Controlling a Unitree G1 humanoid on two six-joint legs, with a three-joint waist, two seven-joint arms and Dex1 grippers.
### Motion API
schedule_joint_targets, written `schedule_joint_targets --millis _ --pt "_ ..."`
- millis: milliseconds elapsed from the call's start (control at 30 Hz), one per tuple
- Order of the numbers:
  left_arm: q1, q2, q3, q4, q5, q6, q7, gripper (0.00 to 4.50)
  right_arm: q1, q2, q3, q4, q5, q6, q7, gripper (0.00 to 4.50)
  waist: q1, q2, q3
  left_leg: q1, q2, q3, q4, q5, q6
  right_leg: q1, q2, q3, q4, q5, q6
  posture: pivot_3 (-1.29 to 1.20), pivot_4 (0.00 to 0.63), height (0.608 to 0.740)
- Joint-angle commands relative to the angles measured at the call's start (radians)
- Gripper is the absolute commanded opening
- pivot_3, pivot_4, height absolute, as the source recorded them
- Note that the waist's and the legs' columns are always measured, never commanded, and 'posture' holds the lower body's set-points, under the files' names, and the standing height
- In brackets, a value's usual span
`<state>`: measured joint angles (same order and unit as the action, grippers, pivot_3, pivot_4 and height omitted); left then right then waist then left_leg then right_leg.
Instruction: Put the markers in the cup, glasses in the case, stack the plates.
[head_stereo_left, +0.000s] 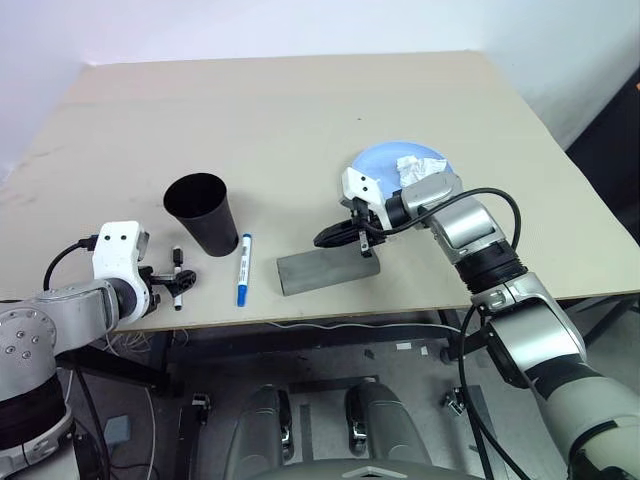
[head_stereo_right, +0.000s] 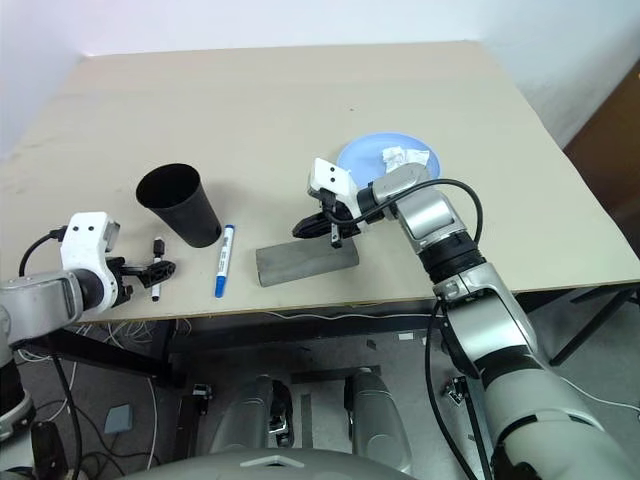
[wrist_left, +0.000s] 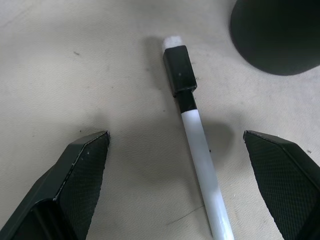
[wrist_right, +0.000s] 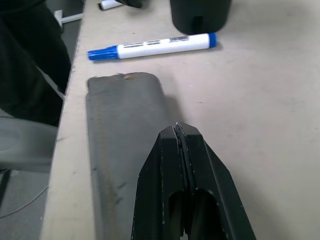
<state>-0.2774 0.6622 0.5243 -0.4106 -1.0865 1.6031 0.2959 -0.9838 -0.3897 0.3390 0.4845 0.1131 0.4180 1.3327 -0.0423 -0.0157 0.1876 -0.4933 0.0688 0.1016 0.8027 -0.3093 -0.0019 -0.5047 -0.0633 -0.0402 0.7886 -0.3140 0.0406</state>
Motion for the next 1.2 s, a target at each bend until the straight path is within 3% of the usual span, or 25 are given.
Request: schedule_joint_targets --millis 33,67,133,500,800,1000,1200 --pt "0.008 0.029 -0.004 0.056 -0.065 0.011 0.067 4.50 -0.034 0.003 -0.022 0.001 -0.002 -0.009 -0.014 0.02 -0.001 0.000 0.000 0.000 0.000 0.000 0.000 0.000 0.000 0.000 0.000 0.000 0.000 0.000 0.000 0.00 0.150 0.670" --pt "0.005 0.031 -0.006 0.062 -0.084 0.011 0.085 4.50 -0.033 0.002 -0.022 0.000 -0.002 -0.011 -0.015 0.02 -0.001 0.000 0.000 0.000 0.000 0.000 0.000 0.000 0.000 0.000 0.000 0.000 0.000 0.000 0.000 0.00 0.150 0.670" --pt "0.000 0.041 -0.014 0.075 -0.122 0.011 0.119 3.93 -0.030 0.000 -0.025 -0.008 0.005 -0.006 -0.012 0.00 -0.001 0.000 0.000 0.000 0.000 0.000 0.000 0.000 0.000 0.000 0.000 0.000 0.000 0.000 0.000 0.00 0.150 0.670" --pt "-0.022 0.092 -0.012 0.155 -0.283 0.011 0.354 0.16 -0.045 0.008 -0.038 0.012 0.012 -0.010 -0.027 0.00 0.000 0.000 0.000 -0.002 -0.001 0.000 0.000 0.000 0.000 -0.001 -0.001 0.000 0.000 0.000 0.000 0.00 0.150 0.670" --pt "-0.077 0.108 0.006 0.194 -0.270 0.011 0.425 0.07 -0.050 0.017 -0.046 0.034 0.015 -0.012 -0.038 0.00 -0.001 0.000 0.000 -0.002 -0.001 0.000 0.000 0.000 0.000 -0.002 -0.001 0.000 0.000 0.000 0.000 0.00 0.150 0.670" --pt "-0.141 0.166 -0.029 0.140 -0.082 -0.031 0.384 0.07 -0.050 0.019 -0.071 0.017 0.048 0.008 -0.015 0.00 0.001 -0.004 0.002 -0.003 -0.001 0.000 0.000 0.000 0.000 -0.002 -0.001 0.000 0.000 0.000 0.000 0.00 0.150 0.670" --pt "-0.204 0.184 -0.097 0.107 0.158 -0.329 0.191 0.07 -0.036 0.010 -0.111 -0.047 0.098 0.034 -0.001 0.00 0.005 -0.004 0.002 -0.004 -0.001 0.000 0.000 0.000 -0.001 -0.003 -0.001 -0.001 -0.001 0.000 0.000 0.00 0.150 0.670"
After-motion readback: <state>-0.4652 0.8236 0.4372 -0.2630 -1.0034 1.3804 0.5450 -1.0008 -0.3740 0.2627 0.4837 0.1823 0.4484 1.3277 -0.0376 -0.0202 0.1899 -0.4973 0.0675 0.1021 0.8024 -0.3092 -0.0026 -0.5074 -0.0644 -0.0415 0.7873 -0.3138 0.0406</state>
